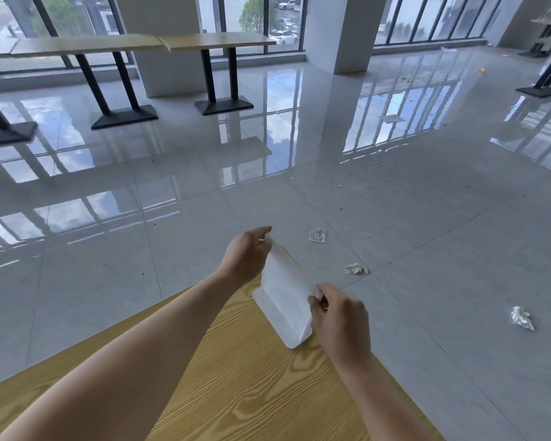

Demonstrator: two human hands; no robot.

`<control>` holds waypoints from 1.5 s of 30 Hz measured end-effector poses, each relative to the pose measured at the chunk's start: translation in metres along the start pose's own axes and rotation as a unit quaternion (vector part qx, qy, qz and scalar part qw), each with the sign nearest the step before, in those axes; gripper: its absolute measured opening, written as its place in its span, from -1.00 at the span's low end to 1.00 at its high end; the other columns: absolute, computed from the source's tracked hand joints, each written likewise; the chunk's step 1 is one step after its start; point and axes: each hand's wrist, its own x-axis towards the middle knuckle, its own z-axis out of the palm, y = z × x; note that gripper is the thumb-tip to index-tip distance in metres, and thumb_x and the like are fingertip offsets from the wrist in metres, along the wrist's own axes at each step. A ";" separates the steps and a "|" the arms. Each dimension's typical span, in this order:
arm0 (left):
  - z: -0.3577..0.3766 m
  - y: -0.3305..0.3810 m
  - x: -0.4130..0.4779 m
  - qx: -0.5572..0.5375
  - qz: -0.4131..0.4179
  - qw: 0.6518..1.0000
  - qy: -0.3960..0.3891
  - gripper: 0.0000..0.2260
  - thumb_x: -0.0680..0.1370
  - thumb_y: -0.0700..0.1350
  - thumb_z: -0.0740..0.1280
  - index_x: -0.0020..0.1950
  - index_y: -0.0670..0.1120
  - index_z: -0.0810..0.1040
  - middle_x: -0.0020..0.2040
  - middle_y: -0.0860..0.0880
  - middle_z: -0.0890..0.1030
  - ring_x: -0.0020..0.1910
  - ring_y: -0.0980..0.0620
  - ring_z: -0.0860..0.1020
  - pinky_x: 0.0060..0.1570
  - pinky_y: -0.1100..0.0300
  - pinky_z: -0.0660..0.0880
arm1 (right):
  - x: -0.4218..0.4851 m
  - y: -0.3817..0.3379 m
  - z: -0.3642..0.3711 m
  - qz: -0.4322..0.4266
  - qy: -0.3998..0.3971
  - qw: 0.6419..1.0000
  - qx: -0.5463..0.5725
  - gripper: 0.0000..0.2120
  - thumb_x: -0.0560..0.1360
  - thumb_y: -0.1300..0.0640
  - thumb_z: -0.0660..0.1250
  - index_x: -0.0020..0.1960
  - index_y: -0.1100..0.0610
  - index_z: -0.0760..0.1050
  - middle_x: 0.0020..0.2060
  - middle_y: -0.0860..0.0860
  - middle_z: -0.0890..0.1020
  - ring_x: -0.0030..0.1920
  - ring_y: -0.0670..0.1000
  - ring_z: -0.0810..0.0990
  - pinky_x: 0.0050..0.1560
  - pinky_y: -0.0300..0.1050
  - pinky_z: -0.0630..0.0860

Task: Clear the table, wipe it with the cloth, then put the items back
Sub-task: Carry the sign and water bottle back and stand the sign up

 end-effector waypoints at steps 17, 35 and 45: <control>0.011 0.004 0.058 -0.049 -0.026 0.997 0.061 -0.54 0.49 -0.02 0.48 0.36 -0.10 0.53 0.17 -0.10 0.62 0.07 -0.03 0.62 0.09 0.20 0.44 | 0.051 0.008 0.020 -0.001 0.001 1.000 0.004 -0.65 0.42 0.23 0.47 -0.38 0.13 0.33 -0.59 -0.02 0.40 -0.55 0.00 0.26 -0.50 -0.34 0.11; 0.003 0.001 0.079 -0.056 -0.030 0.996 0.066 -0.52 0.48 -0.01 0.49 0.36 -0.10 0.53 0.16 -0.10 0.62 0.10 -0.03 0.59 0.20 0.05 0.52 | 0.074 0.004 0.032 0.009 0.001 1.000 0.008 -0.66 0.44 0.21 0.47 -0.36 0.13 0.34 -0.54 0.01 0.47 -0.51 0.05 0.37 -0.48 -0.30 0.12; 0.004 -0.002 0.080 -0.067 -0.027 0.995 0.062 -0.51 0.50 -0.02 0.47 0.39 -0.10 0.49 0.18 -0.10 0.62 0.10 -0.03 0.60 0.22 0.04 0.51 | 0.076 -0.001 0.033 0.015 -0.012 1.000 0.013 -0.73 0.43 0.21 0.44 -0.35 0.20 0.39 -0.52 0.09 0.51 -0.46 0.17 0.49 -0.43 -0.09 0.38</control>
